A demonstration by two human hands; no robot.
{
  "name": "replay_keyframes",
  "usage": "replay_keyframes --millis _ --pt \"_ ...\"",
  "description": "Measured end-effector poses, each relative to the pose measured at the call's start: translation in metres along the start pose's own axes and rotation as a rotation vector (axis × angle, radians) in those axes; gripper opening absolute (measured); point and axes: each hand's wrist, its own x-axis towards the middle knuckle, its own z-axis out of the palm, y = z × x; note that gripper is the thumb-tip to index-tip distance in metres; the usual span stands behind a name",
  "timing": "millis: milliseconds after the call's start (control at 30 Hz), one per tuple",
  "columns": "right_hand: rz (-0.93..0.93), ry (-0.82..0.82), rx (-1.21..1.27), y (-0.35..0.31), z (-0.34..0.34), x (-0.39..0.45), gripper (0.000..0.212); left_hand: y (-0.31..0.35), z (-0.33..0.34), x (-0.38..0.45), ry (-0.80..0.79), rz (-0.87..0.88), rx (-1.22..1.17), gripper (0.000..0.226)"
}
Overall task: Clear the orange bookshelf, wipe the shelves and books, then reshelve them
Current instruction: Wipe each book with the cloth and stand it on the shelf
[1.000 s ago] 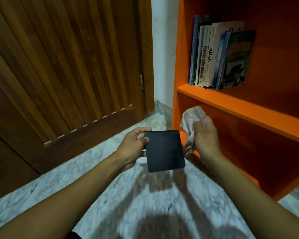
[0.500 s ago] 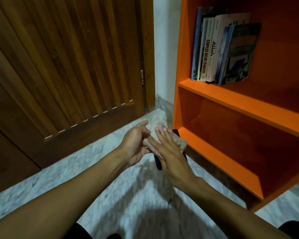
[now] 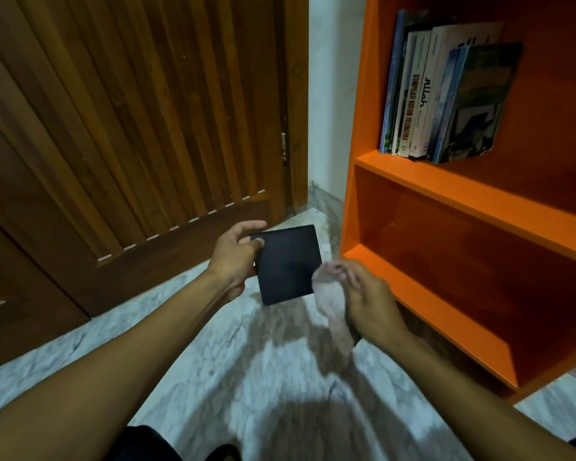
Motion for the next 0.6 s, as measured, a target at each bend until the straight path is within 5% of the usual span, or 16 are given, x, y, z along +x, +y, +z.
replay_keyframes --millis 133,300,600 --pt "0.032 0.258 0.19 -0.013 -0.014 0.029 0.026 0.0 0.007 -0.007 -0.081 0.0 0.029 0.027" --pt "-0.093 0.113 -0.274 -0.002 0.006 0.038 0.048 -0.001 0.035 -0.017 -0.149 -0.037 -0.051 0.027" --pt "-0.292 -0.028 -0.39 0.015 0.029 -0.005 0.067 -0.001 0.022 0.004 0.12 -0.115 -0.235 0.034"
